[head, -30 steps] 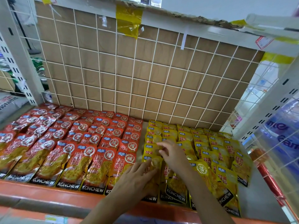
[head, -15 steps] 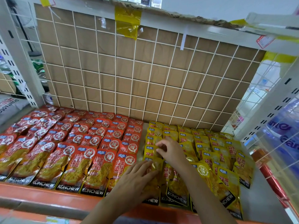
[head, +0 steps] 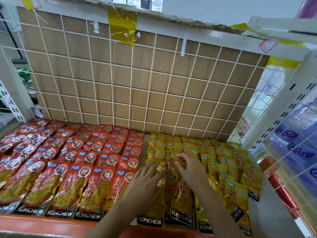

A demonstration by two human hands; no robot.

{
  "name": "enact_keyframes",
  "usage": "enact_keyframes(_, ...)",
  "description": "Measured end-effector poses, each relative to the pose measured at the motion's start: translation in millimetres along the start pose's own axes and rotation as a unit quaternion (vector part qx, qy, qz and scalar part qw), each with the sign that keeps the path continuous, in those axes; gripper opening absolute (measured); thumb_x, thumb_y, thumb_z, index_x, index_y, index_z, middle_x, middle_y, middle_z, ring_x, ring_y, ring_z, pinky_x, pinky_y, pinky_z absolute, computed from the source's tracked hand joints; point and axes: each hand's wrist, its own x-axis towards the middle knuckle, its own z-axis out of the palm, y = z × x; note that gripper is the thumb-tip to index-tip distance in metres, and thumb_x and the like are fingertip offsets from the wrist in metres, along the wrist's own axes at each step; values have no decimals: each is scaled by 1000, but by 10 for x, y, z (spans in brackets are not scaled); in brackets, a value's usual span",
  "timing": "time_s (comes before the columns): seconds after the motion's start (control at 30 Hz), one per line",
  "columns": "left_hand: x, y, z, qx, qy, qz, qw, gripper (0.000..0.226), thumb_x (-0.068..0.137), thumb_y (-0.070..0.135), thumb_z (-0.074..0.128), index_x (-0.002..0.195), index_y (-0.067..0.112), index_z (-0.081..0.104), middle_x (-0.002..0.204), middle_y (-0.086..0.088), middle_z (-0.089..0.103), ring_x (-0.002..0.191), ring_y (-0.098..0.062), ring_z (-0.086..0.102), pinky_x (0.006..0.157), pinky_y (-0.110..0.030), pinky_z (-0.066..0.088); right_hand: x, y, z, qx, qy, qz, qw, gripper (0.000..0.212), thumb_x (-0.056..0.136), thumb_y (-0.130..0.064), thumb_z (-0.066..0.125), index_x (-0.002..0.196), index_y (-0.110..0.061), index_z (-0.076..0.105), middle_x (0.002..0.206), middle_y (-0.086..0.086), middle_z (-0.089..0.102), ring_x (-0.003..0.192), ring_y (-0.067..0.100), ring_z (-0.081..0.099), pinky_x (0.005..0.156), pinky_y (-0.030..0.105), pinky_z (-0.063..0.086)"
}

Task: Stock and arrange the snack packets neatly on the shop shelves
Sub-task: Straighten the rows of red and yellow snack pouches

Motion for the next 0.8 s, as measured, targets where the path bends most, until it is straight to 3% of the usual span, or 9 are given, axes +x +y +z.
enact_keyframes(0.07, 74, 33, 2, -7, -16, -25, 1000, 56, 86, 54, 19, 135, 34, 38, 142, 3, 45, 131, -21, 44, 103, -36, 34, -52, 13, -7, -15, -9, -4, 1000, 28, 93, -33, 52, 119, -23, 57, 114, -8, 54, 107, 8, 51, 90, 22, 43)
enact_keyframes(0.13, 164, 30, 31, -11, -20, -25, 999, 69, 84, 58, 2, 146, 36, 19, 158, 2, 8, 145, -22, 6, 114, -37, 9, -78, 14, -2, -16, -17, -7, 1000, 30, 93, -32, 51, 121, -23, 55, 117, -9, 53, 111, 6, 49, 93, 21, 39)
enact_keyframes(0.2, 257, 30, 33, -22, -29, -45, 998, 56, 95, 54, 12, 148, 35, 14, 158, 3, -8, 145, -21, -9, 116, -37, 2, -87, 14, 1, -17, -18, -8, 1000, 31, 93, -33, 51, 123, -24, 54, 120, -10, 52, 115, 5, 46, 96, 21, 36)
enact_keyframes(0.3, 403, 15, 20, -61, -23, -84, 994, 53, 100, 42, 32, 148, 31, 15, 158, 1, -9, 144, -23, -11, 117, -39, 9, -81, 22, 16, -15, -19, 0, 1000, 32, 93, -32, 51, 124, -24, 53, 122, -11, 51, 117, 5, 45, 97, 20, 35)
enact_keyframes(0.4, 527, 3, -7, -137, -1, -153, 979, 65, 98, 39, 41, 151, 20, 7, 158, -4, -9, 145, -24, -10, 116, -36, 12, -34, 9, 26, -22, -26, 2, 999, 35, 93, -32, 51, 127, -23, 52, 123, -8, 53, 118, 10, 48, 100, 27, 38)
enact_keyframes(0.5, 614, -2, -28, -200, 6, -191, 961, 77, 96, 34, 48, 150, 15, -2, 157, -7, -12, 145, -25, -8, 115, -37, 13, 17, -59, 53, -34, -70, -13, 997, 41, 95, -31, 47, 135, -22, 45, 136, -7, 48, 127, 11, 41, 108, 29, 30)
enact_keyframes(0.63, 665, -24, -13, -282, 4, -211, 936, 81, 94, 27, 53, 150, 16, -4, 158, -7, -9, 145, -27, -2, 115, -38, 15, 54, -167, 120, -1, -98, -32, 995, 44, 93, -24, 51, 136, -23, 46, 135, -7, 51, 125, 9, 45, 104, 21, 31)
enact_keyframes(0.8, 674, -49, 0, -294, 9, -212, 932, 82, 94, 26, 53, 150, 17, -6, 158, -5, -9, 145, -24, -2, 115, -36, 14, 71, -204, 132, 29, -97, -16, 995, 43, 90, -18, 55, 133, -21, 50, 131, -5, 56, 121, 9, 50, 103, 22, 37)
